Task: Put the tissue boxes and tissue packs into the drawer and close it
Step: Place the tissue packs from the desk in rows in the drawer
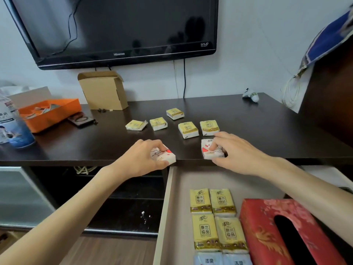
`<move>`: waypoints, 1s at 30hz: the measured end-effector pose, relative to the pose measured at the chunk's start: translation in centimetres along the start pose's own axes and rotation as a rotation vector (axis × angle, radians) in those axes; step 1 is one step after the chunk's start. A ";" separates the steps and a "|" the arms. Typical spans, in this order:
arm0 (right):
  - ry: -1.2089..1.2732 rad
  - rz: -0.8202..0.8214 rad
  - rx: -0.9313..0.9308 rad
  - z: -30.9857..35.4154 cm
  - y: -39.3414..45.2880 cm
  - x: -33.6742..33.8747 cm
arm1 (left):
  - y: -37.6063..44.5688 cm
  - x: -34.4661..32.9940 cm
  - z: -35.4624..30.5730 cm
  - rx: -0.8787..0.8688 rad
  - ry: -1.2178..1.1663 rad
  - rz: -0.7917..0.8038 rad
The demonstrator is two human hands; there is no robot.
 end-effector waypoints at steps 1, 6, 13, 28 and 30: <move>0.025 0.022 -0.014 -0.1 0.3 0.2 | 0.1 0.0 -0.3 -0.005 -0.017 -0.001; 0.194 0.044 -0.096 -0.9 1.0 1.0 | 0.1 0.0 -2.1 -0.014 -0.072 -0.047; 0.279 -0.073 -0.016 0.6 -3.8 1.7 | -3.0 0.2 -6.5 -0.173 -0.148 -0.105; 0.072 0.228 -0.228 -1.9 -6.7 -5.1 | -3.3 -7.7 -11.1 -0.305 0.025 0.103; 0.091 0.240 -0.253 -2.2 -6.6 -5.5 | -3.1 -8.0 -11.2 -0.303 0.015 0.117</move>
Point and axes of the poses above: each hand's wrist, its own y-axis towards the middle knuckle, its own x-axis out of the back of the hand, z = x × y, the point moved 7 cm from there along y, towards the middle knuckle, and after that the axes turned 15 degrees about y, right-handed, at the moved point
